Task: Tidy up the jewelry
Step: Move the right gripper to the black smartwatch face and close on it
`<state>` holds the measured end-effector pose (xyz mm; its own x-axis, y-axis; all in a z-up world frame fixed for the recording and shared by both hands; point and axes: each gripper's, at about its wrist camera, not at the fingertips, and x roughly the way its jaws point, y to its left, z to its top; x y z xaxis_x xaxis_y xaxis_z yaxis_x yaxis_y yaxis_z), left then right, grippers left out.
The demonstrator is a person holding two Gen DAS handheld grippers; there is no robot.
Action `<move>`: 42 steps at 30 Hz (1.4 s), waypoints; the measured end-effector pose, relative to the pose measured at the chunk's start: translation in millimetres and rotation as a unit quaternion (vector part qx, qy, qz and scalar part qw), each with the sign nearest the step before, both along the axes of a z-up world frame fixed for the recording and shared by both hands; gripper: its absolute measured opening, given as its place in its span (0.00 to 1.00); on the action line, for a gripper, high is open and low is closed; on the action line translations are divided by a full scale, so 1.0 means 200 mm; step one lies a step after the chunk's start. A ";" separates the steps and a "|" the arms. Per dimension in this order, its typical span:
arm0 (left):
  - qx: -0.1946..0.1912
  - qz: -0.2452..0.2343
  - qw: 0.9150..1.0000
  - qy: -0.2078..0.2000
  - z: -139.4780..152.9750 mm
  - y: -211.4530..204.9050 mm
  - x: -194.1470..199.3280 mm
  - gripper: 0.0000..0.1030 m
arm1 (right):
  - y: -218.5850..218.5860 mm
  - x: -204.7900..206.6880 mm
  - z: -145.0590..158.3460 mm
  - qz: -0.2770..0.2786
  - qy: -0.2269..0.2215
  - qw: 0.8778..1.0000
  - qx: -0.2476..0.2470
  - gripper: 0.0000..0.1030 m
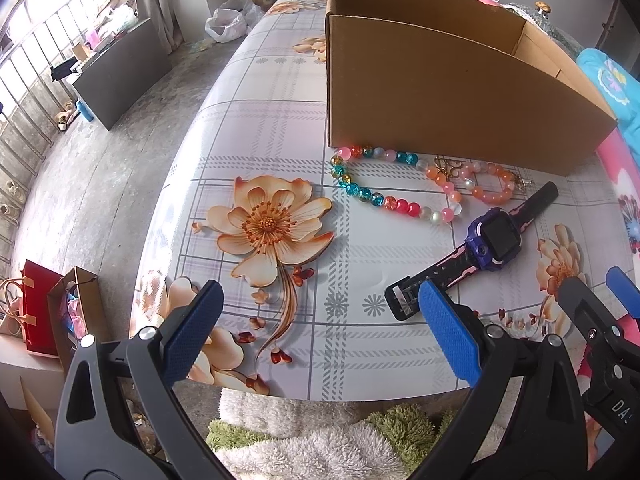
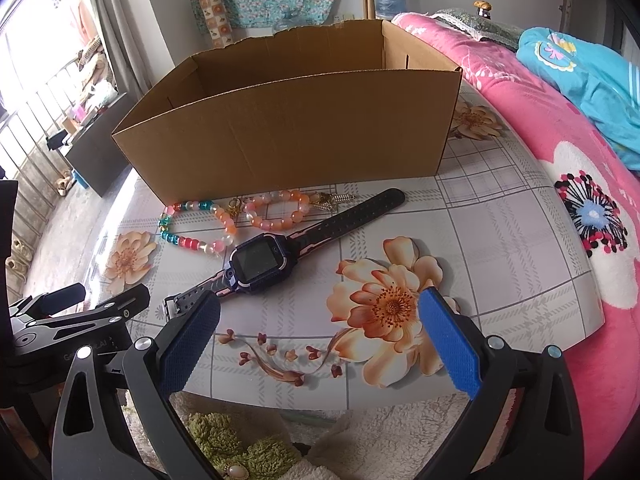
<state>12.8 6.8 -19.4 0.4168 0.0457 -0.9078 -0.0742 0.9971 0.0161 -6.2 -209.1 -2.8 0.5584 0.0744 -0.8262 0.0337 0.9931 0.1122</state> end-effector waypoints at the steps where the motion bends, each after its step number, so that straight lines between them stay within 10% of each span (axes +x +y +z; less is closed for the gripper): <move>1: 0.000 0.000 1.000 0.000 0.00 0.00 0.00 0.92 | 0.00 0.00 0.00 0.000 0.000 1.000 0.000 0.94; 28: -0.004 -0.021 1.000 -0.002 -0.04 0.01 0.04 0.92 | -0.01 0.05 -0.01 0.004 -0.003 1.000 0.012 0.94; 42: -0.169 -0.127 0.973 -0.097 -0.06 0.18 -0.06 0.92 | 0.04 0.18 0.01 0.062 -0.015 0.998 0.031 0.81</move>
<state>0.9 42.5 -30.5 0.5401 -0.3685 -0.7567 0.2066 0.9296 -0.3052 29.8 -201.4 -0.4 0.5660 0.1942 -0.8012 -0.0927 0.9807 0.1722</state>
